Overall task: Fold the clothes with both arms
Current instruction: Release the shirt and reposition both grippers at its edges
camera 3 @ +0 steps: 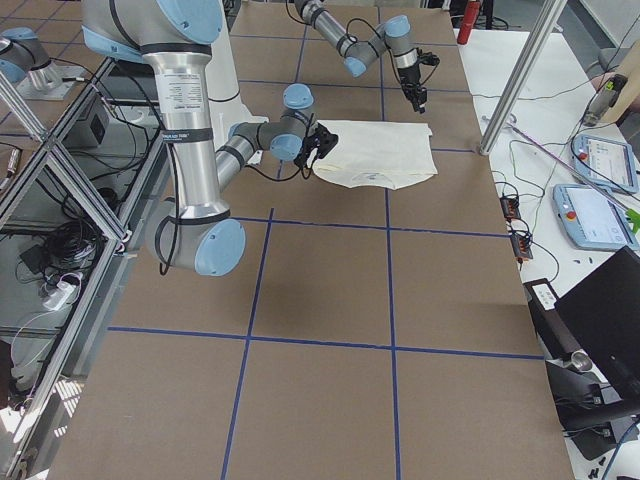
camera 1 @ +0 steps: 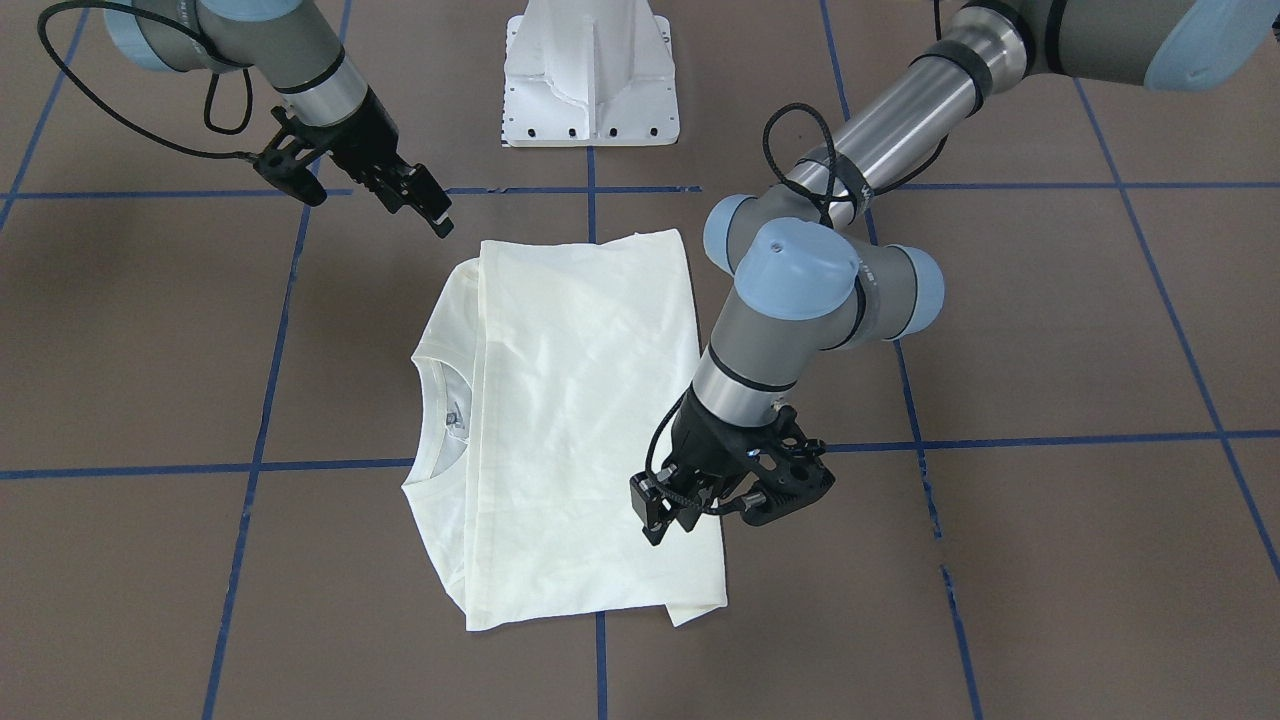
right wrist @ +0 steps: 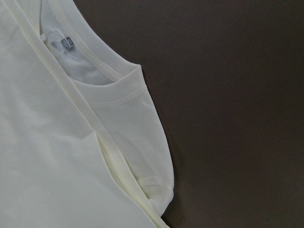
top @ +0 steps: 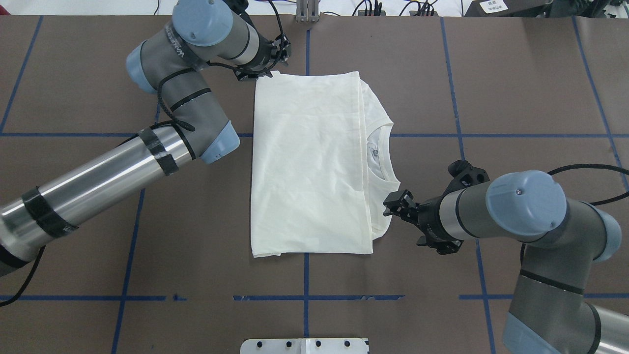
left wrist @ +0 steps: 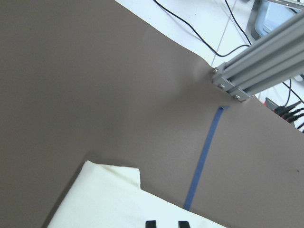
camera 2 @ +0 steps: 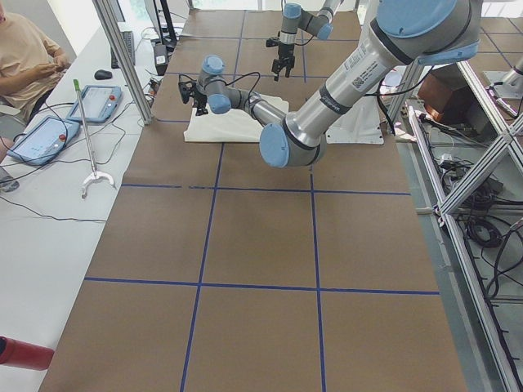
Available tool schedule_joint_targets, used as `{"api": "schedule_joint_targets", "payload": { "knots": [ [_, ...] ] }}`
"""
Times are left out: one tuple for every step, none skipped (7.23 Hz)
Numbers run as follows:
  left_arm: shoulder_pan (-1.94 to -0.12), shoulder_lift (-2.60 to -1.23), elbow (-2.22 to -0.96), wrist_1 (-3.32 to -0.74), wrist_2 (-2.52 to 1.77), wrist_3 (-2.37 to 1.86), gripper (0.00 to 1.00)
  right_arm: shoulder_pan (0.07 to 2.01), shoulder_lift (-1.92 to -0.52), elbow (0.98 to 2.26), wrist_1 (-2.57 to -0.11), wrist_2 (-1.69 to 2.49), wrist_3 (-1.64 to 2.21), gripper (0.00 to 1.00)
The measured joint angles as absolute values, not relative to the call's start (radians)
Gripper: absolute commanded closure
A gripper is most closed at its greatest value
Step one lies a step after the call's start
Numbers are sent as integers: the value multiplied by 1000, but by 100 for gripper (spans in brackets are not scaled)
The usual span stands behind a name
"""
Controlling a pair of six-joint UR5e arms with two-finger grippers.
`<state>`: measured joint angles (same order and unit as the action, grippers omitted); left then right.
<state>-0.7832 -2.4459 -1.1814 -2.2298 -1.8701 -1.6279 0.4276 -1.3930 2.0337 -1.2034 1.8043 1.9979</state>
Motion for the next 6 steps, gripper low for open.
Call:
{"api": "schedule_joint_targets", "payload": {
  "knots": [
    [-783,-2384,-1269,-2218,-1889,-1627,36,391,-1371,2000,-1207,1747,2000,0],
    [-782,-2354,-1309,-2211,-1896,-1626,35,367,-1329,1961,-1239,1711,2001,0],
    [-782,-2342,-1326,-2208,-1898,-1626,35,342,-1282,1930,-1301,1679,2001,0],
    [-782,-2339,-1332,-2207,-1898,-1627,35,315,-1253,1912,-1348,1648,2000,0],
    [-782,-2337,-1334,-2206,-1898,-1627,35,298,-1240,1900,-1369,1626,2000,2],
    [-782,-2337,-1335,-2206,-1898,-1627,35,290,-1235,1892,-1377,1615,2000,5]
  ]
}}
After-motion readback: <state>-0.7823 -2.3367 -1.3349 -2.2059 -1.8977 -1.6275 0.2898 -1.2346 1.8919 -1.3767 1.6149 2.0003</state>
